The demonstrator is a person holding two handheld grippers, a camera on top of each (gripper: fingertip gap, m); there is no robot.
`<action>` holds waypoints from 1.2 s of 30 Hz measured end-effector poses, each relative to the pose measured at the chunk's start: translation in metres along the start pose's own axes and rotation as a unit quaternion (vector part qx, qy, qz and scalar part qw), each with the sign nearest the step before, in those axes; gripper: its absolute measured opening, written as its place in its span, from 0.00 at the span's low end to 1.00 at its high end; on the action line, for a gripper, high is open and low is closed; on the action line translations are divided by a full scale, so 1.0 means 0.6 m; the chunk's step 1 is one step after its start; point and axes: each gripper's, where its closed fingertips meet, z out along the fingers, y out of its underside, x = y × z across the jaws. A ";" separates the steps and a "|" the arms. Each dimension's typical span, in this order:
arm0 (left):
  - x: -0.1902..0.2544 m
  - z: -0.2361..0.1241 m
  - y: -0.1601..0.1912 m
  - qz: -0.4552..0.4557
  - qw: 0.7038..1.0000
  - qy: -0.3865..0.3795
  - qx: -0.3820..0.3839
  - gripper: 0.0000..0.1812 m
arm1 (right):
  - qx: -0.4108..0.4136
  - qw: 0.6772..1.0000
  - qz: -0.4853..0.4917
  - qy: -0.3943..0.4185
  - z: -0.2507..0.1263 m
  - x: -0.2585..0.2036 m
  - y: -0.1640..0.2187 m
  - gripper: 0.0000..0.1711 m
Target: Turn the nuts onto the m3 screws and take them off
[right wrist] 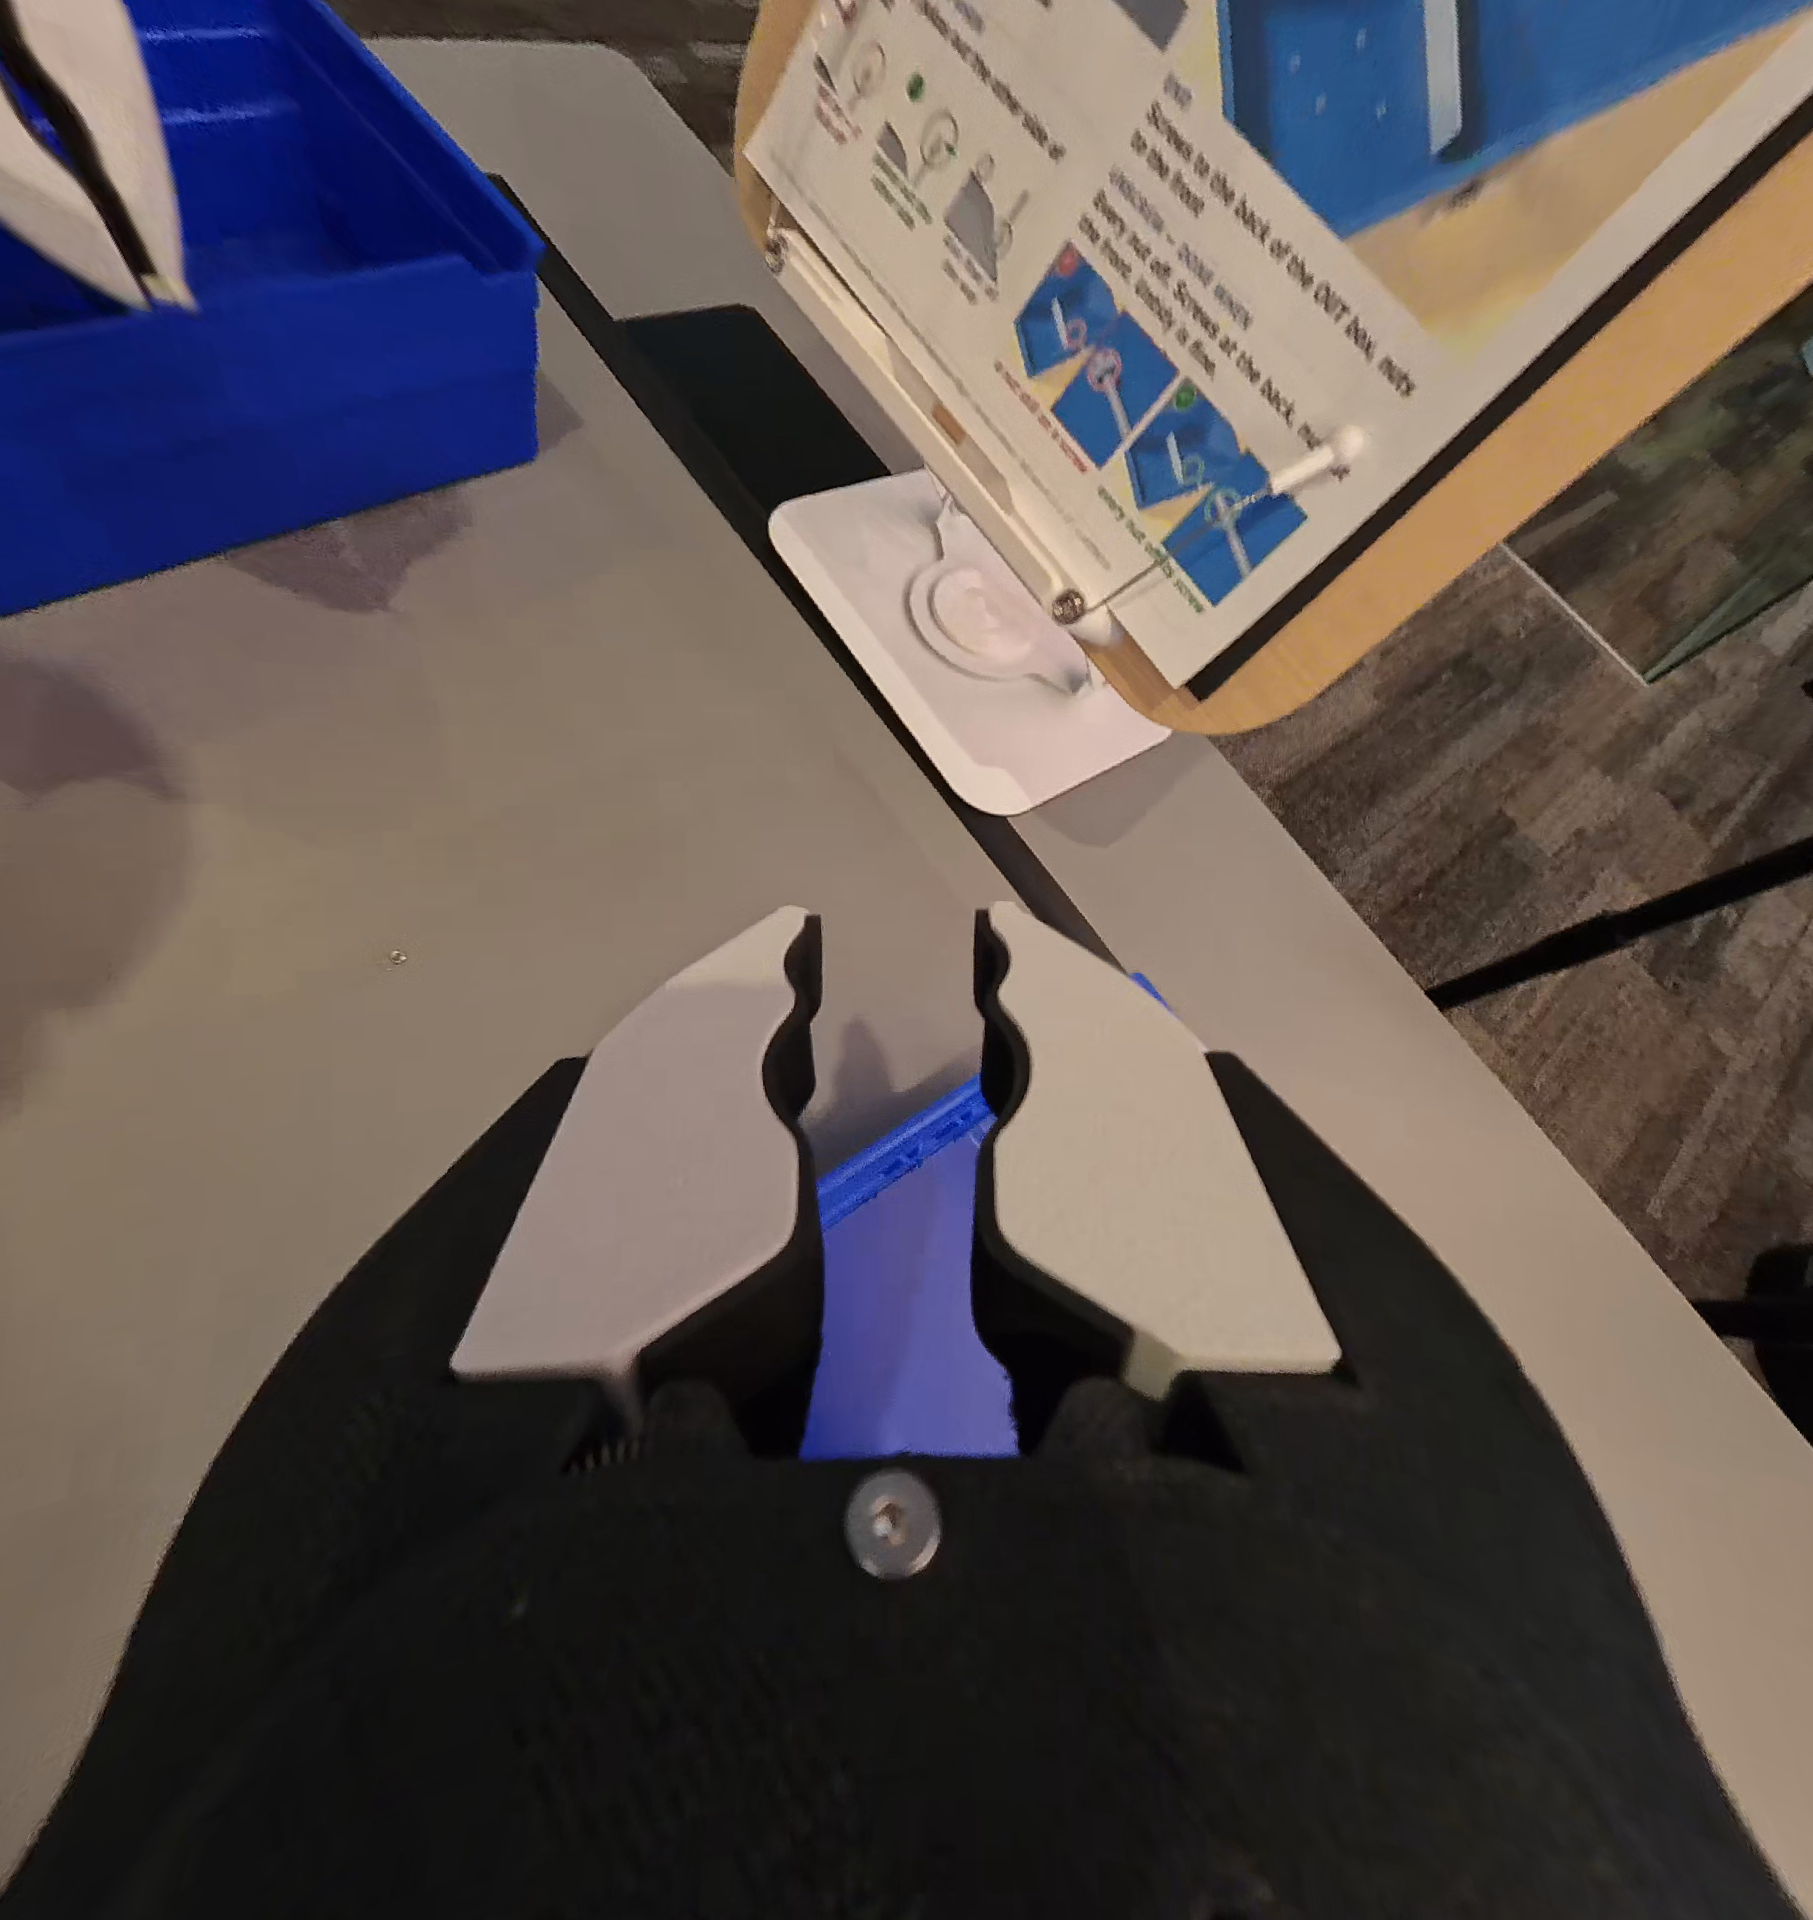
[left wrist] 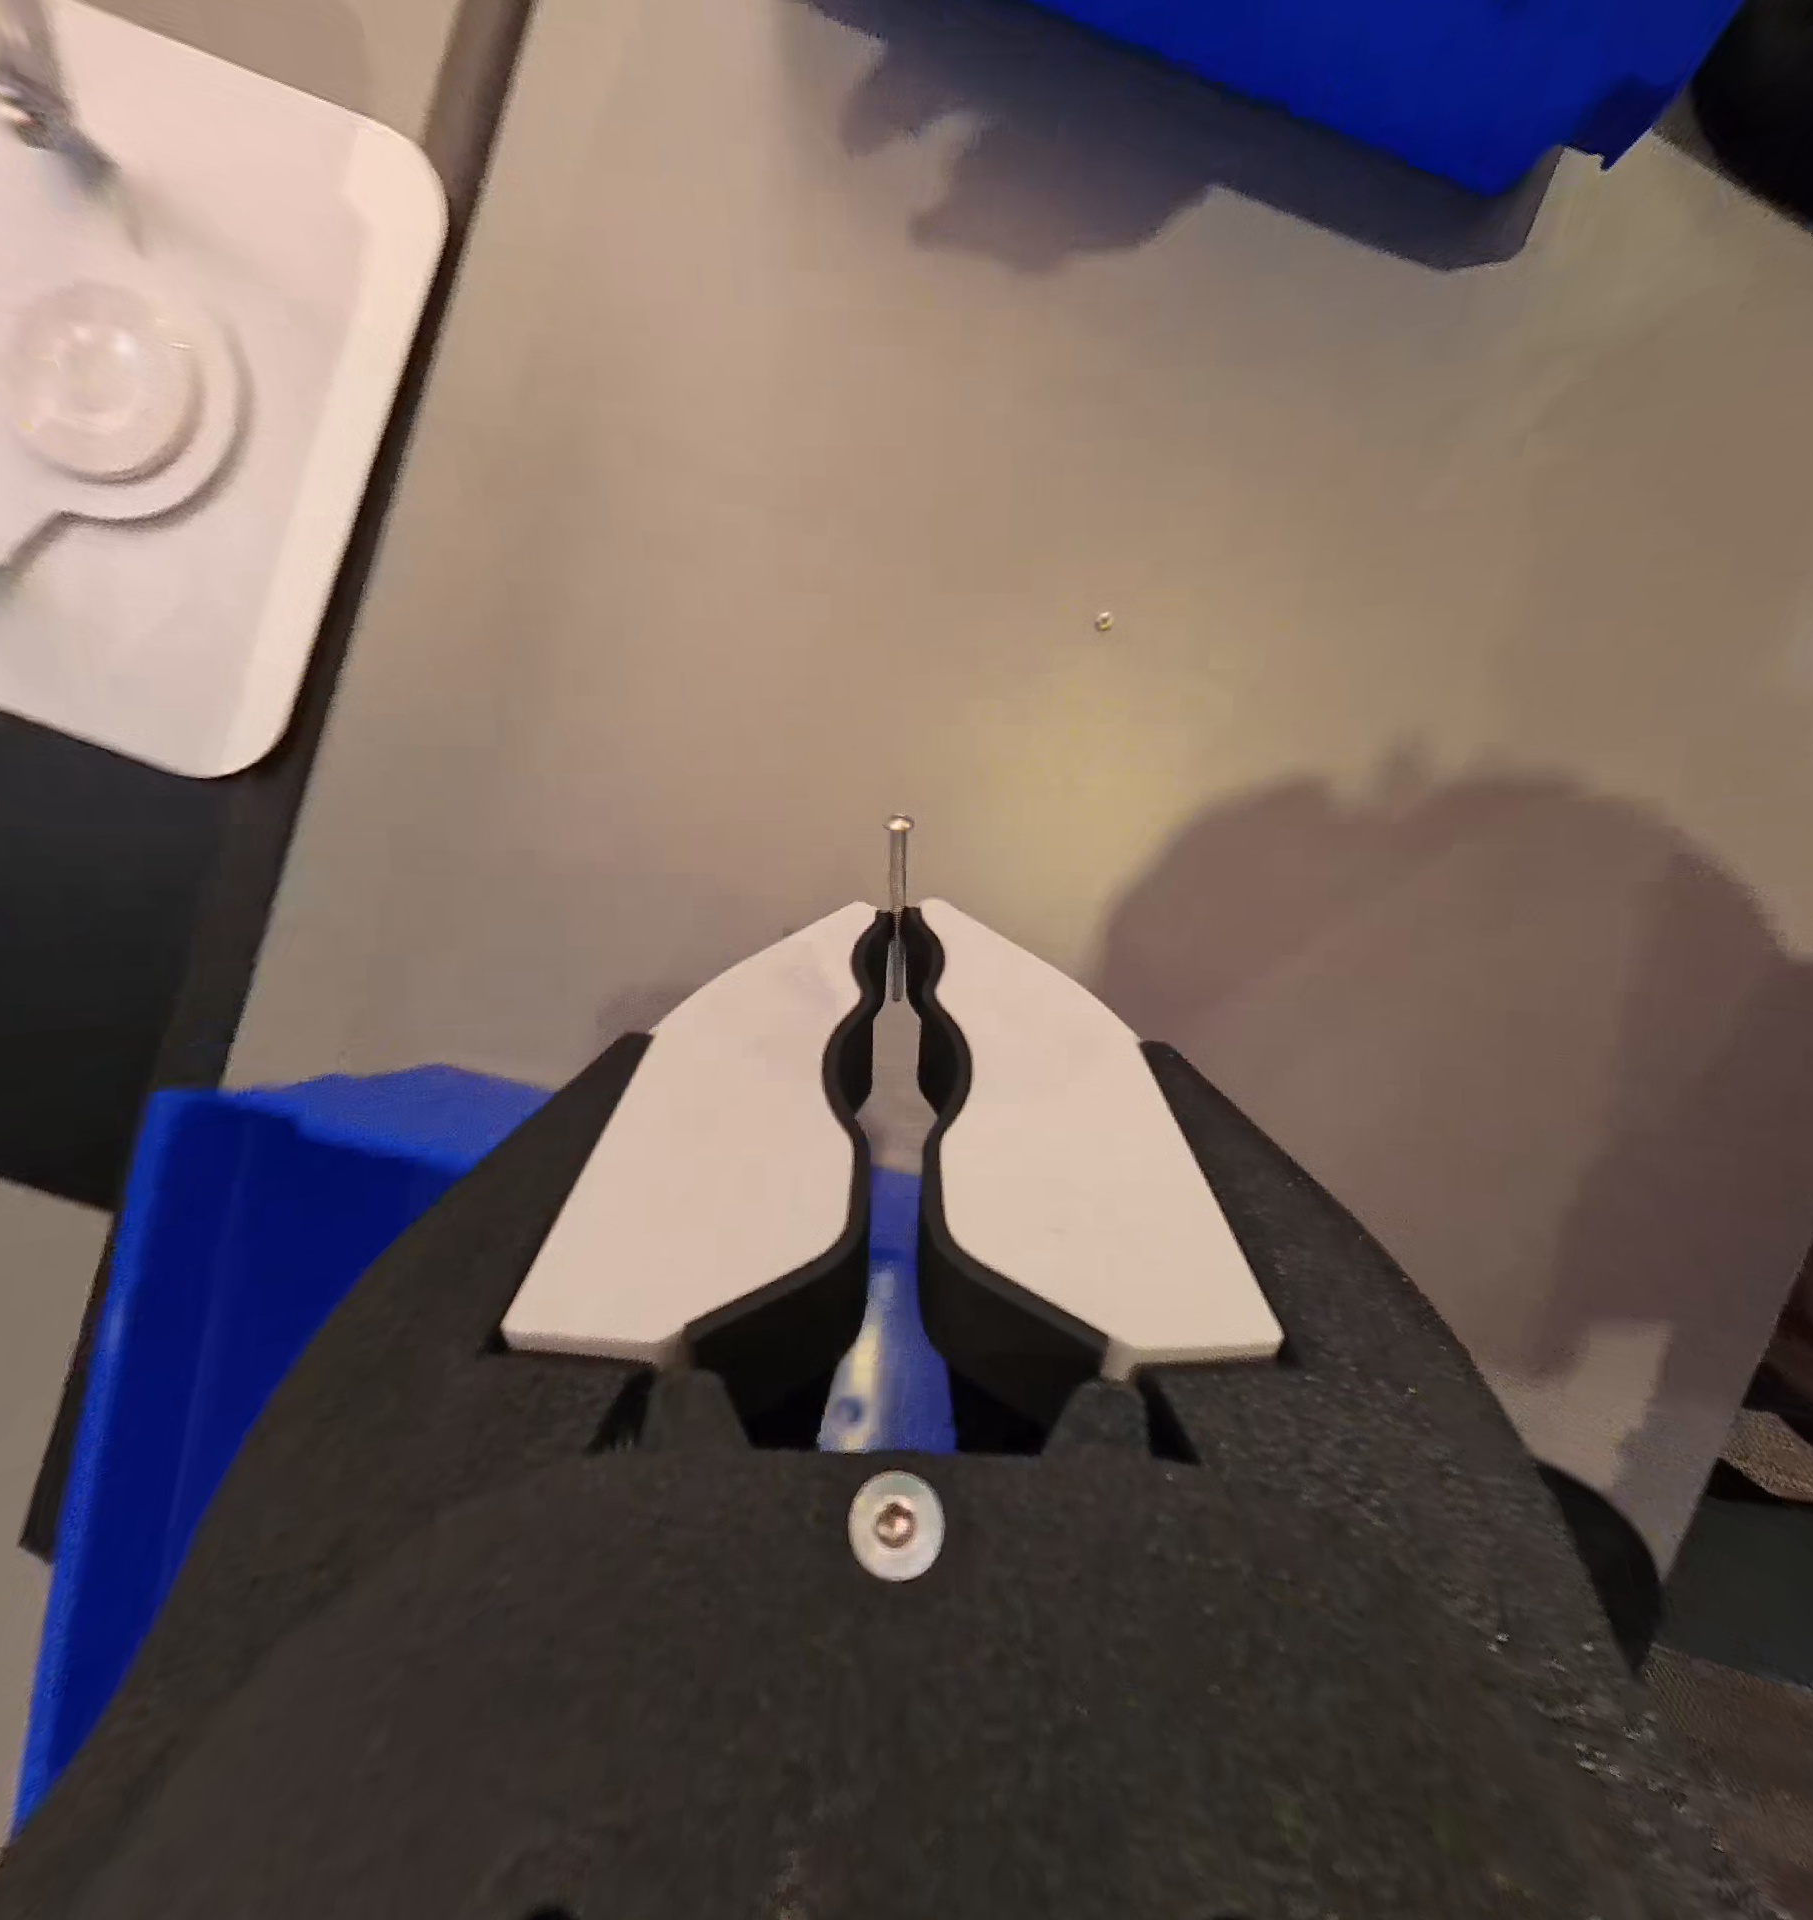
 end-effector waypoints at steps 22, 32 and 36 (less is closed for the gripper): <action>0.075 0.260 0.020 -0.118 0.983 0.022 -0.136 0.01 | 0.082 0.996 -0.033 -0.034 -0.108 -0.042 -0.052 0.17; 0.085 0.261 0.023 -0.084 0.987 0.031 -0.137 0.04 | 0.074 0.995 -0.038 -0.048 -0.097 -0.050 -0.049 0.17; 0.090 0.258 0.023 -0.095 0.986 0.042 -0.130 0.10 | 0.070 0.995 -0.042 -0.052 -0.092 -0.056 -0.050 0.17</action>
